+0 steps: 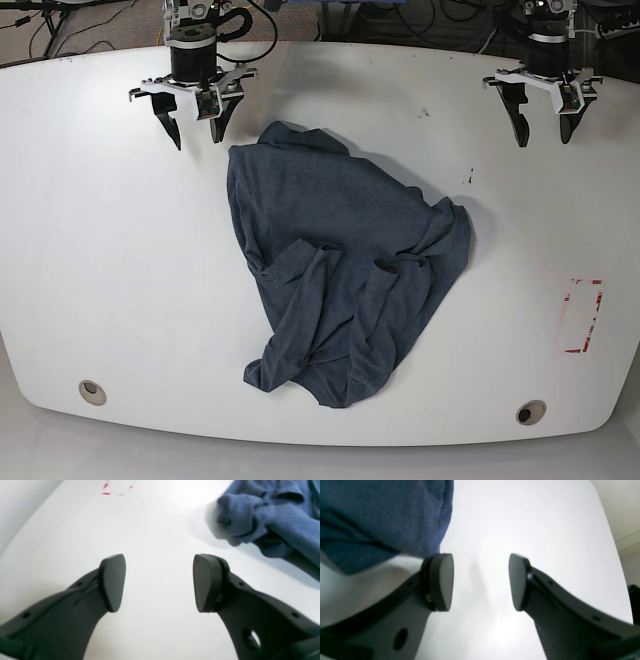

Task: Fold the T-shirt properly
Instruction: 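Lower both open grippers toward the crumpled navy T-shirt, then move the right gripper onto the T-shirt edge and close on it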

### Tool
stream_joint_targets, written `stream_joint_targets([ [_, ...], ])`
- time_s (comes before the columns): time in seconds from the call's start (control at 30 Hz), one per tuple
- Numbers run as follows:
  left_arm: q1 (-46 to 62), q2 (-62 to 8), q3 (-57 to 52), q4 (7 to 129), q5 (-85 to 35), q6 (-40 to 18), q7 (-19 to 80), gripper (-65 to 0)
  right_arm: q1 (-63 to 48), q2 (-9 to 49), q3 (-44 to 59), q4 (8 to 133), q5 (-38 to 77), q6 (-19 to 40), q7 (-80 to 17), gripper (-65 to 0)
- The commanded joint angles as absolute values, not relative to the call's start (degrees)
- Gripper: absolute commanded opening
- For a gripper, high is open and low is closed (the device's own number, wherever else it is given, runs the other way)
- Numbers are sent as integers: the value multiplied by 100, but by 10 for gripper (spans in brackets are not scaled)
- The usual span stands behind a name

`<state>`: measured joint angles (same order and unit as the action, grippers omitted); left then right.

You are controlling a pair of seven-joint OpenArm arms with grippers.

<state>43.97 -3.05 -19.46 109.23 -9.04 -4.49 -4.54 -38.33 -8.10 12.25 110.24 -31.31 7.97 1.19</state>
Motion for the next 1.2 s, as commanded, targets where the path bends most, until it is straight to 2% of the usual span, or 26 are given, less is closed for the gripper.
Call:
stream_joint_targets([
  [0.0, 4468, -335, -2001, 11057, -883, -421, -622, -259, -3739, -823, 1190, 11146, -3118, 730, 186, -306],
  [0.13, 4427, -335, -2002, 11038, -887, -422, -611, -259, -3541, -821, 1124, 11158, -3104, 750, 36, -298],
  [0.4, 4056, -395, -1988, 11012, -868, -430, -417, -256, -2835, -830, 886, 11192, -3103, 886, -1019, -245],
  [0.67, 3873, -497, -1915, 11051, -743, -455, -348, -247, -2324, -744, 739, 11207, -2825, 969, -2101, -265],
  [0.87, 3689, -459, -1702, 11064, -609, -471, -327, -244, -2232, -639, 771, 11269, -2025, 918, -2538, -269],
  [1.07, 3614, -447, -1547, 11154, -539, -454, -311, -247, -2215, -585, 760, 11289, -1573, 895, -2526, -266],
  [1.17, 3708, -466, -1392, 11395, -702, -457, -405, -252, -2177, -615, 702, 11239, -1891, 879, -2295, -267],
])
